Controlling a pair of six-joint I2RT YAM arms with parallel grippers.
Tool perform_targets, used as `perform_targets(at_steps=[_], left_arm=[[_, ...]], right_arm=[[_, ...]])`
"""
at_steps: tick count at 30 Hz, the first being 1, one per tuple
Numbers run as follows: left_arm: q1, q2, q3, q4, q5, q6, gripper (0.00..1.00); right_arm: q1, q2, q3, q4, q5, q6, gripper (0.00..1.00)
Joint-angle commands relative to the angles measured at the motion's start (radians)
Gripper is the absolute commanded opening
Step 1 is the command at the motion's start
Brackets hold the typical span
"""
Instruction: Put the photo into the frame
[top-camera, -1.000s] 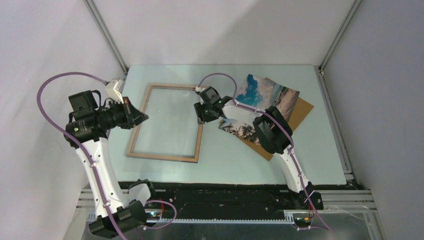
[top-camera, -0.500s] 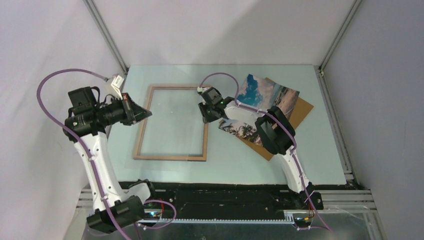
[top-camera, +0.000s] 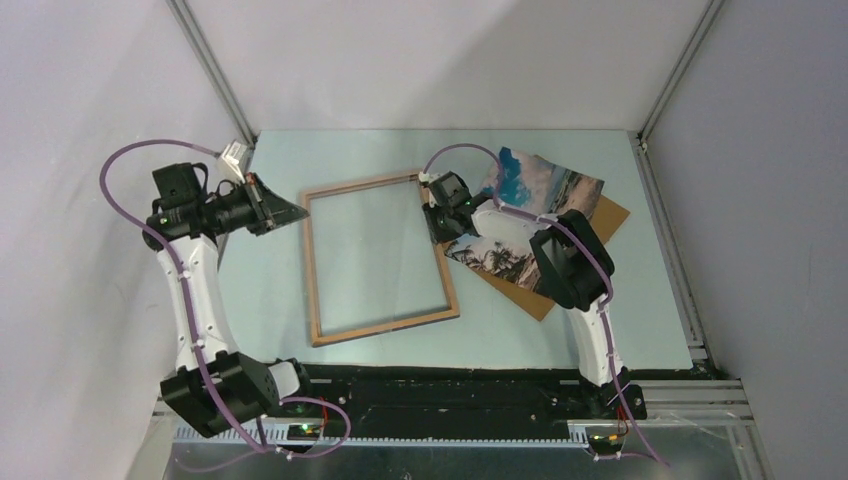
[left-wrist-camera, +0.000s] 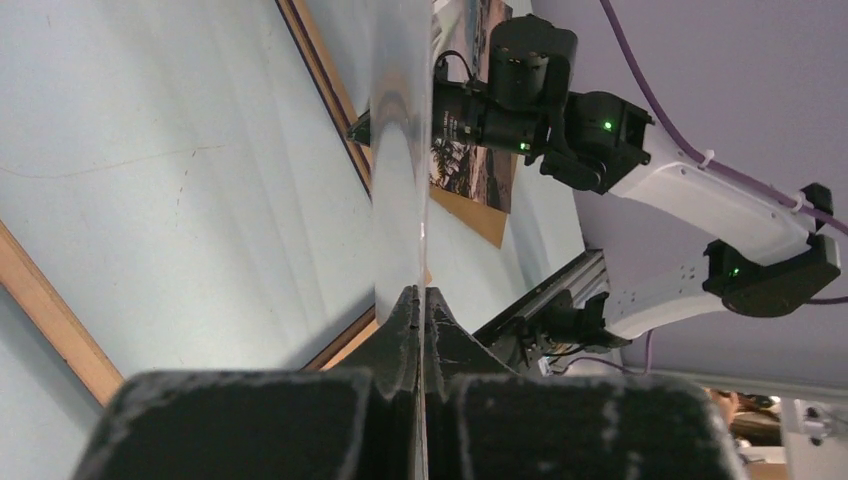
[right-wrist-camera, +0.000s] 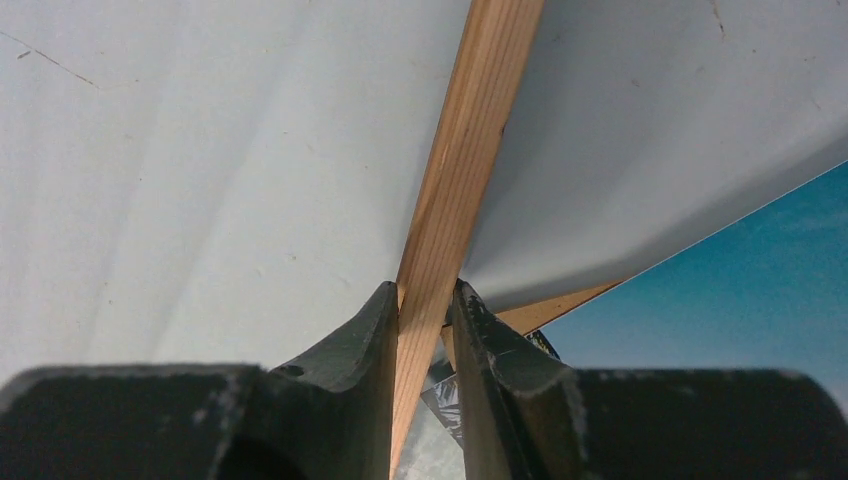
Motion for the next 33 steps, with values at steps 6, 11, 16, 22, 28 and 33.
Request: perform_targets(at_steps=[6, 11, 16, 22, 28, 33], left_arm=[[-0.006, 0.043, -0.189, 0.429, -0.010, -0.339, 0.00], [-0.008, 0.051, -0.296, 0.638, -0.044, -0.470, 0.00], [-0.008, 0.059, -0.417, 0.896, -0.044, -0.653, 0.00], [-0.023, 0.052, -0.519, 1.148, -0.067, -0.834, 0.00], [-0.041, 0.048, -0.572, 1.246, -0.115, -0.890, 0.00], [-0.050, 0.059, -0.597, 1.300, -0.121, -0.893, 0.00]], right_arm=[[-0.052, -0.005, 0.029, -0.038, 0.064, 0.021, 0.10], [-0.066, 0.029, 0.089, -0.064, 0.062, 0.061, 0.05], [-0.078, 0.053, 0.120, -0.074, 0.047, 0.102, 0.03], [-0.070, 0.057, 0.138, -0.084, 0.025, 0.153, 0.01], [-0.066, 0.059, 0.147, -0.084, 0.027, 0.197, 0.00], [-0.051, 0.080, 0.165, -0.095, 0.020, 0.227, 0.00]])
